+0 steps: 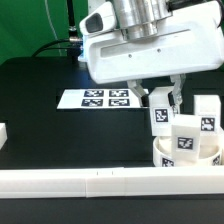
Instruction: Assemble stool
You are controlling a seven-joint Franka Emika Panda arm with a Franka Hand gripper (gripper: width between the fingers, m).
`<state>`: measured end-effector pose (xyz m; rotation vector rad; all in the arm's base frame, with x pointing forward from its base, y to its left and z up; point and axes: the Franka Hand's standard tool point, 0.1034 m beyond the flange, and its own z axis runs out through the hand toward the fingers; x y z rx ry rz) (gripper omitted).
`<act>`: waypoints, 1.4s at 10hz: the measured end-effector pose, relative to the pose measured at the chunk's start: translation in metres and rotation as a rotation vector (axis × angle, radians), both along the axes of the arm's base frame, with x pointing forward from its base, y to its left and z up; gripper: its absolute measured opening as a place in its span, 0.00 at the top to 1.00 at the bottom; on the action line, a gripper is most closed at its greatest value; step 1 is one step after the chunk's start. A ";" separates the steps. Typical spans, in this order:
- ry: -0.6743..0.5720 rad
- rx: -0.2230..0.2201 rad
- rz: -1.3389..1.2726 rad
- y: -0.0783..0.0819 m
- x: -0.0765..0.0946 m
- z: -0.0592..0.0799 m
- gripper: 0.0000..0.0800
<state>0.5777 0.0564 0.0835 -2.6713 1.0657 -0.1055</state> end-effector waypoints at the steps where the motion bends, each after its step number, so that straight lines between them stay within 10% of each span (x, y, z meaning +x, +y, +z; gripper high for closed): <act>1: 0.032 0.034 -0.137 0.007 -0.002 0.000 0.58; 5: 0.153 0.159 -0.598 0.015 -0.004 -0.002 0.58; 13: 0.260 0.228 -0.943 0.024 -0.003 -0.001 0.58; 14: 0.258 0.227 -0.932 0.024 -0.003 0.000 0.33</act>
Offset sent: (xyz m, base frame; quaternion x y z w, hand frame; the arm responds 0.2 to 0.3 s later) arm -0.0044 0.0101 -0.0122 -0.0102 -0.0488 0.3376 0.9400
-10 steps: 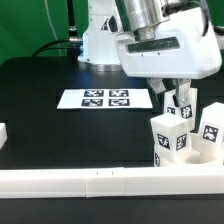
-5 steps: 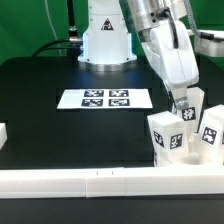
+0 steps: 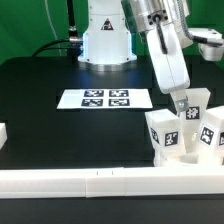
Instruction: Assemble stool
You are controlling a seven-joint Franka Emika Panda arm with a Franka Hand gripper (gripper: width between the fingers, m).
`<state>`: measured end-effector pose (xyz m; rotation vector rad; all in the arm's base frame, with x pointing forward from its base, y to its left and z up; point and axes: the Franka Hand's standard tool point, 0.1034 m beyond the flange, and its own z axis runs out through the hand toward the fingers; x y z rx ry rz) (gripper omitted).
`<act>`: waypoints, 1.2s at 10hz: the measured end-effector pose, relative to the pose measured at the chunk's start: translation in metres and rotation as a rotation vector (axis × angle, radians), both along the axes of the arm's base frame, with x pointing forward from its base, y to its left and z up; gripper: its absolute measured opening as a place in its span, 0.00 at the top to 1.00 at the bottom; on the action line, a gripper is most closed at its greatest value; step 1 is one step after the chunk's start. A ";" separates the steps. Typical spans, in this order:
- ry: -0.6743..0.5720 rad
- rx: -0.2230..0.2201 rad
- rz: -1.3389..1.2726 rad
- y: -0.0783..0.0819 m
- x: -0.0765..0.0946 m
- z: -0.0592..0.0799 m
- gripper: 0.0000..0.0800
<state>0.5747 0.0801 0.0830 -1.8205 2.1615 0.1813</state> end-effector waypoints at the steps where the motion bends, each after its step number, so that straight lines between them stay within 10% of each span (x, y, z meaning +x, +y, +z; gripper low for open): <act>1: -0.018 -0.004 0.054 0.001 0.001 0.006 0.22; 4: -0.047 0.006 0.105 0.009 0.004 0.024 0.19; 12: -0.281 -0.132 0.884 0.027 0.000 0.024 0.19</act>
Offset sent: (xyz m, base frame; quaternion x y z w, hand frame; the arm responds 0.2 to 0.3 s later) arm 0.0012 0.0162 0.0276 0.0278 -0.0409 0.0407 0.9979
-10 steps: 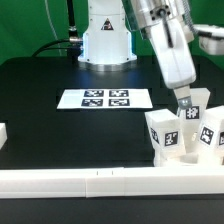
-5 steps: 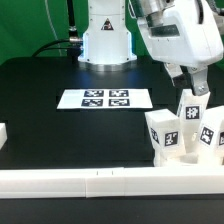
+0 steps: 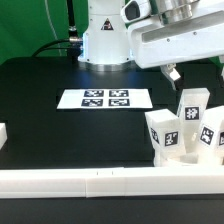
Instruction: Assemble stool
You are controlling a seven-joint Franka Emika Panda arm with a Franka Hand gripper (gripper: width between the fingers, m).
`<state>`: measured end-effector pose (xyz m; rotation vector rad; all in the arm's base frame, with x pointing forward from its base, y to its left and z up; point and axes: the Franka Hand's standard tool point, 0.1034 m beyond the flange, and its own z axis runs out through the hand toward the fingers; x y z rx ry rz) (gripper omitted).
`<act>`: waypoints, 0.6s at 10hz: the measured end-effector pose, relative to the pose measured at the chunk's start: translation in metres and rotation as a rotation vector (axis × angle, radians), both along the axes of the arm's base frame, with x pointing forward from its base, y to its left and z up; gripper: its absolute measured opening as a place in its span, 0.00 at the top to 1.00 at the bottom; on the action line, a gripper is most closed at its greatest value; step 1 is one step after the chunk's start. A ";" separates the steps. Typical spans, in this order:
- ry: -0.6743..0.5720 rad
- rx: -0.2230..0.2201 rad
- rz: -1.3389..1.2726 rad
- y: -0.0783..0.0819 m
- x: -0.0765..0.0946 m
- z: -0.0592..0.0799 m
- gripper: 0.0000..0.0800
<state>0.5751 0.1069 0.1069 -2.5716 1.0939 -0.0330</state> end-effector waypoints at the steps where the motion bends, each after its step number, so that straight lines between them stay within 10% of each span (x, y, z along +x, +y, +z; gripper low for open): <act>1: -0.015 -0.010 0.049 0.000 0.000 0.000 0.19; 6: -0.192 -0.138 0.655 -0.006 -0.004 -0.006 0.19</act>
Offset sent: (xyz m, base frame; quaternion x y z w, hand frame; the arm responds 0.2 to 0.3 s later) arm -0.0036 0.0017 0.0053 -0.0167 0.0079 -0.3177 0.9480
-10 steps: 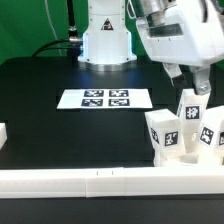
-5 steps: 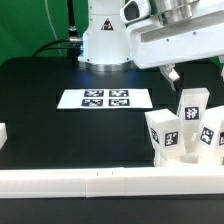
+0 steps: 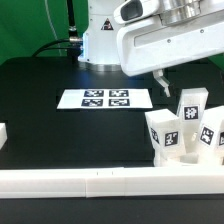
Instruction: Assemble stool
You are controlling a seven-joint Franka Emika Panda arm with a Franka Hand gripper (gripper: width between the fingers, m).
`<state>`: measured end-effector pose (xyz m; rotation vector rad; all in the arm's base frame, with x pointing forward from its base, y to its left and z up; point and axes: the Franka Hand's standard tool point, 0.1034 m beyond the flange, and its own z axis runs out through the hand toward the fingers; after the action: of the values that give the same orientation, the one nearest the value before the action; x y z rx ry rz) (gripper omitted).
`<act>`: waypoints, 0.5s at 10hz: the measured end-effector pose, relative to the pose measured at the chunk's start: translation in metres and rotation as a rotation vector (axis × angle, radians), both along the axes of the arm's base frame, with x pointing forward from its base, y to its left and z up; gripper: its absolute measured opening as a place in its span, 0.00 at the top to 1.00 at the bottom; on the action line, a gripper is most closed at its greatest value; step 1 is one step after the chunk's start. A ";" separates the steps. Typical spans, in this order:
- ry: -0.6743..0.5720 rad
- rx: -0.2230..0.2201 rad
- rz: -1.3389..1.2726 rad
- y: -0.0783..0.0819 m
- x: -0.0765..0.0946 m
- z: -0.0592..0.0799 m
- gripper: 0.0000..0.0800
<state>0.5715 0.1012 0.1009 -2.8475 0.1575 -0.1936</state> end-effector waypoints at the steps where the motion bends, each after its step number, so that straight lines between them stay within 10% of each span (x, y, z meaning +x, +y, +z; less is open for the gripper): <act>1: -0.029 -0.021 0.123 -0.003 0.000 -0.001 0.19; 5: -0.086 -0.070 0.341 -0.006 0.001 -0.001 0.19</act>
Offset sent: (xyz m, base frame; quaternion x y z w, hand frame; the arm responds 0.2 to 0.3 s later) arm 0.0000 0.0000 0.0000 0.0000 0.0000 -0.1296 0.9916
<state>0.5722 0.0948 0.0995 -2.8714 -0.3560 -0.2517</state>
